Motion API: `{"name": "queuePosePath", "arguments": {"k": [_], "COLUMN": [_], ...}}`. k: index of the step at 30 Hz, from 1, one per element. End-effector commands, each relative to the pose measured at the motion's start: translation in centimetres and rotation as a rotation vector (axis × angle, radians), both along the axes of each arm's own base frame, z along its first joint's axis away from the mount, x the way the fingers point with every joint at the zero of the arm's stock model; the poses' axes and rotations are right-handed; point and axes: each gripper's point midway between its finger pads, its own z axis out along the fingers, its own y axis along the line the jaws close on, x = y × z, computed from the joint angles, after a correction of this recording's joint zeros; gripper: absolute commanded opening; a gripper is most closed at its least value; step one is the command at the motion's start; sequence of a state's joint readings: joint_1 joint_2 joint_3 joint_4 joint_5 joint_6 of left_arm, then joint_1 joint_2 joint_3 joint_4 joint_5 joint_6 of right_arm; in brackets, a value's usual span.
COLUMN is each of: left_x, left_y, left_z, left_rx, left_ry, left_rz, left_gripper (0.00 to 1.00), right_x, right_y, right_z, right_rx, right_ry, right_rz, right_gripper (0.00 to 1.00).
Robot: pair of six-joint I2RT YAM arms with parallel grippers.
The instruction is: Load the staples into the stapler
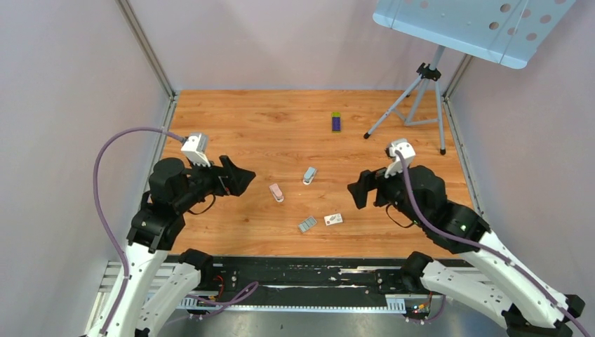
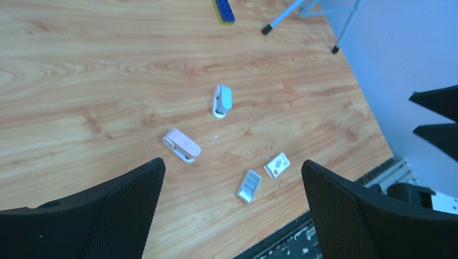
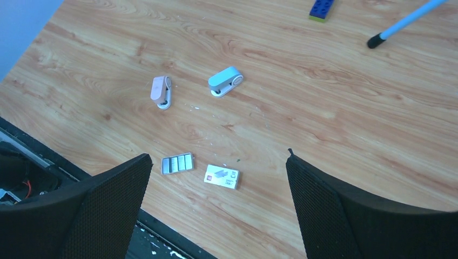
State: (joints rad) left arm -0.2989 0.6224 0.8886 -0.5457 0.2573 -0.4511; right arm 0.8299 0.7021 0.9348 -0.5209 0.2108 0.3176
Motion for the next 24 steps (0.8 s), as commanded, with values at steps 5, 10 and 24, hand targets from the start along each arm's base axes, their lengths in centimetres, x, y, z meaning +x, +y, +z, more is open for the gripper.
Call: {"name": "queuePosePath", "arguments": {"k": [5, 10, 24], "left_x": [-3.0, -3.9, -4.4], "left_y": [-1.5, -0.8, -0.1], "left_z": [0.1, 1.4, 2.0], "left_rx": [-0.099, -0.114, -0.140], "left_ry": [-0.032, -0.092, -0.134], "left_rz": [-0.113, -0.091, -0.048], "left_gripper": [1.00, 1.00, 1.00], "right_x": [-2.3, -2.6, -1.9], "right_y": [-4.2, -4.5, -4.4], "right_z": [-0.5, -0.5, -0.8], "right_rx": [0.019, 0.049, 0.030], "right_ry": [0.034, 0.045, 0.044], "right_rz": [-0.099, -0.121, -0.141], "right_gripper": [1.00, 1.00, 1.00]}}
